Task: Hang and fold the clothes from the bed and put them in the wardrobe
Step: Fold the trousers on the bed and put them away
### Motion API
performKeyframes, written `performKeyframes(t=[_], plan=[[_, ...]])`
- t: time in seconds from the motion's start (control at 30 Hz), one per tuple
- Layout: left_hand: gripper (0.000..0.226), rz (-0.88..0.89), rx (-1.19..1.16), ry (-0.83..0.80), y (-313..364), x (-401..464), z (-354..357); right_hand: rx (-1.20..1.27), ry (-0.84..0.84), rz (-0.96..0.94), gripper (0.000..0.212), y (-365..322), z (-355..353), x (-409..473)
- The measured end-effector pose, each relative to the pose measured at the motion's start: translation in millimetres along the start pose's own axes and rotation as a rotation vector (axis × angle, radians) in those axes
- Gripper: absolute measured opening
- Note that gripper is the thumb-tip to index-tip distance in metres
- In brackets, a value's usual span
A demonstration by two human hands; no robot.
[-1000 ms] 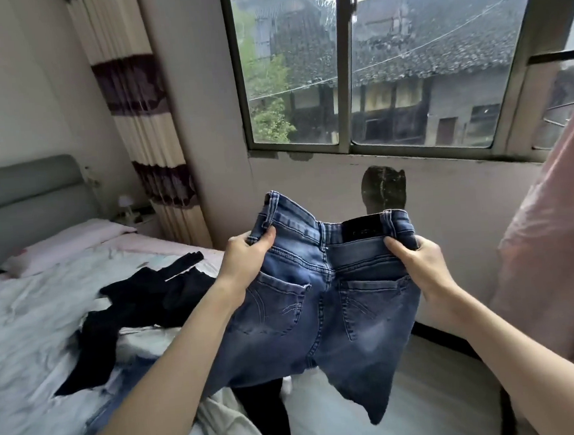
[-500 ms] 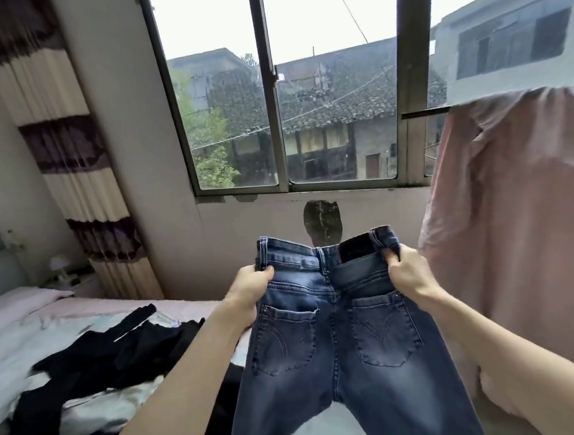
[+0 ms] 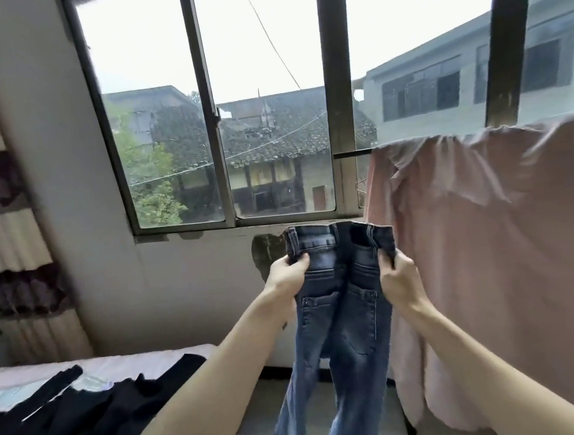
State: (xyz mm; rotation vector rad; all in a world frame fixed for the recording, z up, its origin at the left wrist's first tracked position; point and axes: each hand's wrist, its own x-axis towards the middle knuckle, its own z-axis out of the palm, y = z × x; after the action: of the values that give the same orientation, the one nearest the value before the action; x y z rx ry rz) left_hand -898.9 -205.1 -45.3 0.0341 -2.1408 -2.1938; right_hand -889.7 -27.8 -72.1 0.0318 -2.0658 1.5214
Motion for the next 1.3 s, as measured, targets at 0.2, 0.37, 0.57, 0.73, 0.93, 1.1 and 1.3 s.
performKeyframes(t=[0.2,0.37,0.57,0.73,0.93,1.1,1.3], plan=[[0.014,-0.077,-0.163,0.120,-17.5,10.8,6.5,-0.003,0.069,0.004,0.036,11.2,-18.5,0.2],[0.012,-0.050,-0.219,0.037,-30.8,0.8,28.7,0.000,0.005,-0.071,0.035,8.1,-3.7,-11.4],[0.019,-0.032,-0.071,0.268,-48.8,16.0,21.5,-0.059,0.026,-0.056,0.035,22.9,-20.9,-5.7],[0.017,-0.056,-0.109,0.390,-54.5,19.5,18.3,-0.080,0.001,0.006,0.037,34.0,-43.5,5.2],[0.011,-0.047,-0.125,0.088,-68.6,-5.1,63.6,0.003,-0.149,-0.011,0.025,49.7,-2.8,-28.8],[0.022,-0.078,-0.291,-0.124,-75.5,-21.4,61.7,0.101,-0.185,0.021,0.023,52.6,8.1,-40.6],[0.042,-0.167,-0.312,-0.353,-85.6,-32.1,44.7,0.235,-0.299,0.024,0.026,47.7,19.9,-52.8]])
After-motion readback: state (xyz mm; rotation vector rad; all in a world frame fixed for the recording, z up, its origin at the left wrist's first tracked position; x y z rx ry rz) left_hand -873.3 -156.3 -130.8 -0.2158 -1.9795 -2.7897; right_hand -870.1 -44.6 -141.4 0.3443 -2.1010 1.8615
